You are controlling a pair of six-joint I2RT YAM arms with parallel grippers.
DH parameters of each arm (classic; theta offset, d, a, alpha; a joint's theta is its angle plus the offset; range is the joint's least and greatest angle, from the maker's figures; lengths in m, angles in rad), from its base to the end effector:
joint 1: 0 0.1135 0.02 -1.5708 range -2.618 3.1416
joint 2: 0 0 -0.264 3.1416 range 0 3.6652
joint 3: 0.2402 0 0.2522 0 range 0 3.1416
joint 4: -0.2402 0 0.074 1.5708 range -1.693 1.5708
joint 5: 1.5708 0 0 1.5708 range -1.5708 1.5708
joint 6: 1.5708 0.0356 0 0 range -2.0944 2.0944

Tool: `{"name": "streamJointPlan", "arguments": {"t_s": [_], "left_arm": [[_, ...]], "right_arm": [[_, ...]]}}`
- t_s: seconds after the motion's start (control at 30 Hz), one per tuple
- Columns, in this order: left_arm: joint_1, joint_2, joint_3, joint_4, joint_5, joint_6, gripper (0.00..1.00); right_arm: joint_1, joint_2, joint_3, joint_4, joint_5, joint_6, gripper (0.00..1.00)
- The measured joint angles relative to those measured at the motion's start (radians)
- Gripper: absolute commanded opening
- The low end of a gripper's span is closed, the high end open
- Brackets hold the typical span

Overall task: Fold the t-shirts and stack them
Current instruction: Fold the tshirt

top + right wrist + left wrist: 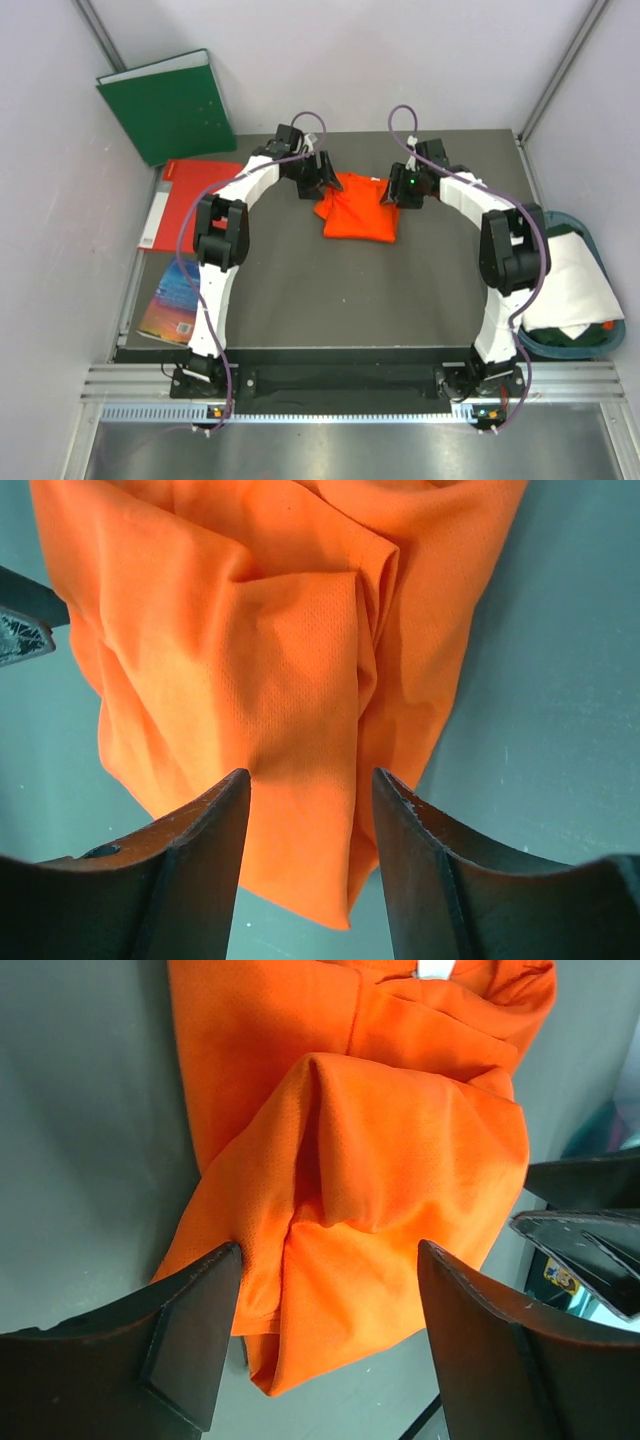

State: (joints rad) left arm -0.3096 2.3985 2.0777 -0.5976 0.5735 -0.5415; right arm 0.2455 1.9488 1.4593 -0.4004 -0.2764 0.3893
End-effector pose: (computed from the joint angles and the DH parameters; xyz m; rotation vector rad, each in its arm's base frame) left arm 0.4978 -0.1795 0.1892 -0.0429 2.5950 -1.0543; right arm 0.4147 0.1139 0.2125 0.0570 2.5137 0.6095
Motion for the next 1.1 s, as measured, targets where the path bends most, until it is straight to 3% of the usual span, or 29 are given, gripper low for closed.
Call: {"name": "streamJointPlan", "arguments": {"t_s": [0.2,0.33,0.43,0.5,0.7,0.97,1.1], "left_arm": [[-0.007,0.009,0.01,0.015,0.019,-0.011,0.65],[-0.016,0.049,0.044,0.027,0.044,-0.026,0.36],[-0.026,0.076,0.048,0.037,0.066,-0.043,0.22],[-0.032,0.085,0.048,0.047,0.08,-0.058,0.0],[-0.04,0.086,0.044,0.109,0.138,-0.095,0.0],[-0.039,0.063,-0.032,0.255,0.217,-0.193,0.0],[-0.04,0.063,-0.032,0.338,0.246,-0.247,0.0]], "right_arm": [[-0.002,0.052,0.0,0.053,-0.04,0.016,0.48],[-0.002,0.121,0.019,0.072,-0.086,0.028,0.29],[-0.002,0.167,0.037,0.08,-0.122,0.035,0.15],[-0.004,0.167,0.037,0.08,-0.14,0.04,0.08],[-0.005,0.095,0.01,0.086,-0.167,0.042,0.05],[-0.004,-0.15,-0.033,0.085,-0.161,0.031,0.06],[-0.004,-0.178,-0.033,0.11,-0.14,0.029,0.07]]}}
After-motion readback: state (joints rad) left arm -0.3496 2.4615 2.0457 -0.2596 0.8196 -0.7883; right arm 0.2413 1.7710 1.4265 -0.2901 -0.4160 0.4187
